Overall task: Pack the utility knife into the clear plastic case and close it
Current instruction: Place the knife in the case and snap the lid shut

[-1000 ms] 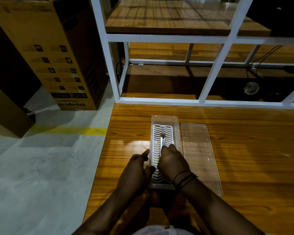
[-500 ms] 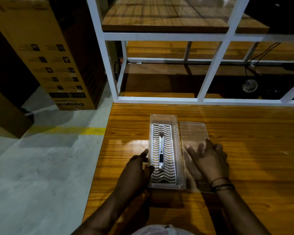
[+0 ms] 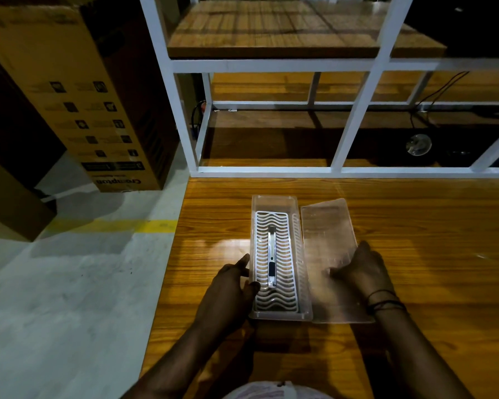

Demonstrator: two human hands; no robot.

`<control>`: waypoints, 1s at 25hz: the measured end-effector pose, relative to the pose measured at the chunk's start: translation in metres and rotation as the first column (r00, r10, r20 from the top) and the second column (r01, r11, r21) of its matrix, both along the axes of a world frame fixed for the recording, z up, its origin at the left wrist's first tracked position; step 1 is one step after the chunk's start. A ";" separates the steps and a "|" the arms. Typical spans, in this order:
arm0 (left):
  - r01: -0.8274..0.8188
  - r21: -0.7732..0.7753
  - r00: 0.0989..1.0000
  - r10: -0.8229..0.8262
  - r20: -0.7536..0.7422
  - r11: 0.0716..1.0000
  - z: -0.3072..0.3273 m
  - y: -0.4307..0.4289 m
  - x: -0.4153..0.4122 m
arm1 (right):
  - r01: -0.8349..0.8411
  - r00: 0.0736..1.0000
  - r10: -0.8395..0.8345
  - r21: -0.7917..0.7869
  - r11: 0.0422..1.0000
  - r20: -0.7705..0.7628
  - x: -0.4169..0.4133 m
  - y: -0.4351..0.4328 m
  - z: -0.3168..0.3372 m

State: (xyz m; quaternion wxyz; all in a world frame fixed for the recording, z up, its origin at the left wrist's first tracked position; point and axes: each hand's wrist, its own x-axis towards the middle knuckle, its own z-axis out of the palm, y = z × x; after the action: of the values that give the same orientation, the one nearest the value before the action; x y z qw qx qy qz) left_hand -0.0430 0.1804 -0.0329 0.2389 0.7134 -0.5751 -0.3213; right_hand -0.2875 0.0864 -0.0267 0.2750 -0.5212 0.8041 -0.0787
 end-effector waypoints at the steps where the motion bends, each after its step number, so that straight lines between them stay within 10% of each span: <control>1: 0.001 -0.003 1.000 -0.001 -0.001 1.000 0.001 0.000 0.000 | -0.003 0.995 0.007 -0.050 0.999 0.096 0.000 -0.001 0.005; 15: 0.028 -0.010 0.999 -0.027 0.023 1.000 0.009 0.002 -0.003 | -0.132 0.743 0.241 -0.216 0.967 0.624 0.061 0.021 0.047; 25: 0.088 0.024 0.996 -0.088 0.023 0.996 0.012 0.001 0.002 | -0.377 0.906 0.412 -0.256 0.890 0.100 0.079 0.037 0.014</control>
State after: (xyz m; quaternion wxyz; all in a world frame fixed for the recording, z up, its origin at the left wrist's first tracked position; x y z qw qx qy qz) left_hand -0.0408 0.1817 -0.0212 0.2094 0.6939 -0.6051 -0.3294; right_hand -0.2086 0.1236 -0.0128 0.2832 -0.6947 0.6432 -0.1533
